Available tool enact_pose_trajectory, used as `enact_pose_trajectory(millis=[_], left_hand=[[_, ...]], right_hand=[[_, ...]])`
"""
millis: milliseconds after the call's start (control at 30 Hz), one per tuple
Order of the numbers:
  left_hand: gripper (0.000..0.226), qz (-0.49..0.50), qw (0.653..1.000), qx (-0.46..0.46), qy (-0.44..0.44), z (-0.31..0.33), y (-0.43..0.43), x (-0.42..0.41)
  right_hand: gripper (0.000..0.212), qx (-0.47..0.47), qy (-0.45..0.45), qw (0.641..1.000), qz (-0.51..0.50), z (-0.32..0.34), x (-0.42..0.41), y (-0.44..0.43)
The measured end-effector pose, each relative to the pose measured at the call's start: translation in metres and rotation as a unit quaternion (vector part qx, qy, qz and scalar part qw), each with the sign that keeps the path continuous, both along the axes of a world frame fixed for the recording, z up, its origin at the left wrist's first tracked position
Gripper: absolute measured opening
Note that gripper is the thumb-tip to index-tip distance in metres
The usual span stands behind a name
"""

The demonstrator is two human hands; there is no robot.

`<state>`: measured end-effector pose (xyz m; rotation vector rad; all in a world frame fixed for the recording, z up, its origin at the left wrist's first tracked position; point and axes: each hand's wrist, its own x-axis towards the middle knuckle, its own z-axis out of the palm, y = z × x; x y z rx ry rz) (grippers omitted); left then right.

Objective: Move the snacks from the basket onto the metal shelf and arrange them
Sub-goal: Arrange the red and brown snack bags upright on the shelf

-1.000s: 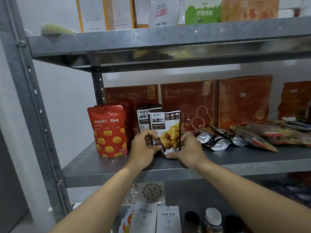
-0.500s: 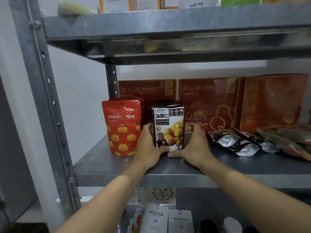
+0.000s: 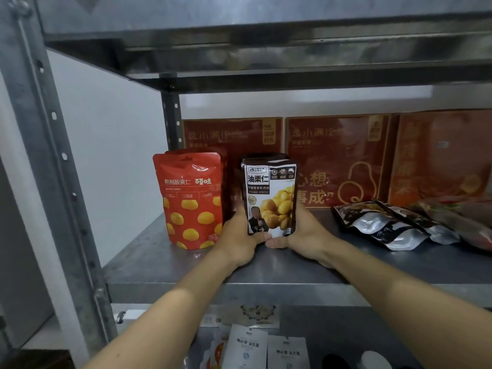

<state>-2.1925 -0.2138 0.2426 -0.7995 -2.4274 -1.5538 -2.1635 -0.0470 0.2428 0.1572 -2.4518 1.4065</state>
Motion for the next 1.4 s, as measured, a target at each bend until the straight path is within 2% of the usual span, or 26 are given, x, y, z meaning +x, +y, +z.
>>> enact_pose_trajectory(millis=[233,500,600,667,733,900,1000,1133,1267,1367,1400], left_hand=[[0.05,0.015,1.0,-0.003,0.008,-0.002,-0.001,0.001],[0.061,0.019,0.999,0.027,-0.001,0.001,-0.003,0.009],[0.065,0.036,0.999,0.015,0.031,0.003,-0.006,0.015],[0.062,0.058,0.995,-0.005,0.082,0.005,-0.008,0.021],[0.056,0.093,0.986,-0.023,0.138,0.006,-0.01,0.028],[0.049,0.164,0.96,-0.04,0.225,0.01,-0.003,0.057],[0.04,0.151,0.957,-0.044,0.244,0.022,0.017,0.073],[0.031,0.089,0.98,-0.049,0.172,0.035,0.065,0.077],[0.03,0.085,0.995,-0.044,0.039,0.04,0.119,0.071],[0.012,0.073,0.994,0.005,-0.086,0.039,0.155,0.062],[0.014,0.062,0.99,0.019,-0.122,0.037,0.164,0.058]], right_hand=[[0.108,0.004,0.004,1.0,0.004,-0.001,0.0,0.003],[0.102,-0.005,-0.006,1.0,-0.019,0.002,0.007,-0.001],[0.114,-0.005,-0.01,0.999,-0.051,0.005,0.015,-0.003],[0.121,0.016,-0.013,0.996,-0.082,0.011,0.031,-0.006],[0.109,0.039,-0.012,0.991,-0.124,0.019,0.051,-0.007],[0.074,0.045,0.099,0.971,-0.214,0.049,0.094,0.016],[0.053,0.06,0.098,0.961,-0.251,0.073,0.106,0.048],[0.032,0.064,0.032,0.957,-0.282,0.084,0.107,0.097],[0.037,0.081,-0.067,0.952,-0.288,0.081,0.092,0.138],[0.045,0.089,-0.118,0.955,-0.258,0.077,0.079,0.154],[0.043,0.084,-0.127,0.959,-0.24,0.076,0.076,0.155]])
